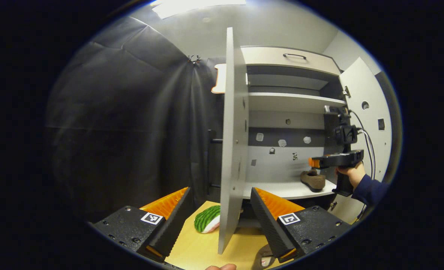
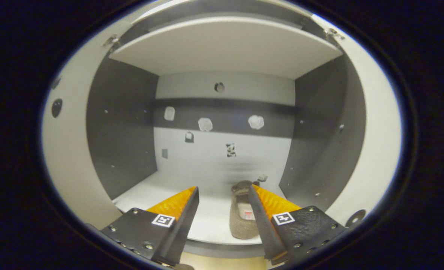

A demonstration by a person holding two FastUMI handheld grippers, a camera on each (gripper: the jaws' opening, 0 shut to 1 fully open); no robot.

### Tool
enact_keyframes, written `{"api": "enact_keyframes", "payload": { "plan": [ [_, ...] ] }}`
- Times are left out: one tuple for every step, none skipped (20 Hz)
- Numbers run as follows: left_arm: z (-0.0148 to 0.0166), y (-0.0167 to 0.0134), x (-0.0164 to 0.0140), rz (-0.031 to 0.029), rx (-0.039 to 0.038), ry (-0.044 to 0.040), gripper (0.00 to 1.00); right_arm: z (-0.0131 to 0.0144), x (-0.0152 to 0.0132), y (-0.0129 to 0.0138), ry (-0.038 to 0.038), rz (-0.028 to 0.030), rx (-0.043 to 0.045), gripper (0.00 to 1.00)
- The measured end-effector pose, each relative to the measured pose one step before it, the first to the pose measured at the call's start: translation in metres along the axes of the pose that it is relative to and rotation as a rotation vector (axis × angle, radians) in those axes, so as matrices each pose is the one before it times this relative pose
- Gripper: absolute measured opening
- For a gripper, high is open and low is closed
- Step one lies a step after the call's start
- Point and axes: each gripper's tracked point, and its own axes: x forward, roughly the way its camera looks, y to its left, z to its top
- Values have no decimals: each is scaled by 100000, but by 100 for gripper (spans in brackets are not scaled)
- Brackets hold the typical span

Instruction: Grab one shoe with the right hand and put it into the shoe cabinet, grab the other shoe with the left hand and put it into the shoe cabinet; then close the right door with the right hand and the left door with the left hand.

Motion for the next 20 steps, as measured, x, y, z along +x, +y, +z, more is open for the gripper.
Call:
{"api": "enact_keyframes", "payload": {
  "plan": [
    [-146, -593, -140, -1660, 416, 517, 96, 1091, -1398, 45, -2480, 663, 441, 80],
    [-154, -767, -111, -2080, 190, 593, 94, 1111, -1446, 64, -2631, 656, 868, 80],
    [-249, -721, -52, -1953, -52, 717, 96, 1001, -1406, -107, -2051, 341, 1145, 80],
    [-117, -714, 26, -2017, -123, 471, 96, 971, -1274, -105, -2045, 208, 851, 80],
    [-77, -683, 58, -1957, -144, 289, 96, 954, -1209, -326, -2085, -228, 587, 77],
    [-195, -761, 144, -1981, -109, 654, 96, 996, -1211, -425, -1613, -807, 239, 77],
    [-359, -658, 134, -1792, -87, 925, 96, 1002, -1269, -591, -2050, -1181, -868, 77],
    [-435, -611, 68, -1750, -495, 1247, 96, 1130, -1181, -317, -2595, -605, -1218, 78],
    [-538, -741, 202, -2237, -832, 1530, 96, 1091, -1153, -328, -2193, -344, -982, 79],
    [-587, -788, 285, -2074, -644, 1640, 94, 1046, -1192, -212, -2018, 288, -971, 80],
    [-635, -556, 309, -1547, -186, 1698, 96, 1104, -1107, -301, -1981, 141, -969, 80],
    [-645, -383, 292, -1266, 194, 1780, 96, 918, -1100, -498, -2009, -306, -1317, 80],
    [-591, -301, 327, -1312, 77, 1698, 96, 1016, -1201, -593, -1852, -535, -1460, 80],
    [-720, -362, 361, -1665, -305, 2043, 96, 682, -891, -443, -1189, -611, -735, 80],
    [-977, -519, 348, -1853, -550, 2655, 96, 758, -965, -563, -922, -627, -462, 80],
    [-870, -341, 555, -1581, -589, 2516, 96, 689, -896, -515, -856, -507, -23, 77],
    [-848, -152, 668, -947, -358, 2249, 96, 690, -847, -507, -691, -587, 308, 80],
    [-898, 43, 699, -423, -143, 2289, 96, 611, -590, -555, -866, -677, 206, 80],
    [-1053, 65, 563, -597, 140, 2244, 96, 633, -668, -724, -702, -1113, -203, 80],
    [-1034, -124, 808, -1651, 360, 2447, 97, 500, -567, -663, -509, -1267, -890, 80]
  ]
}}
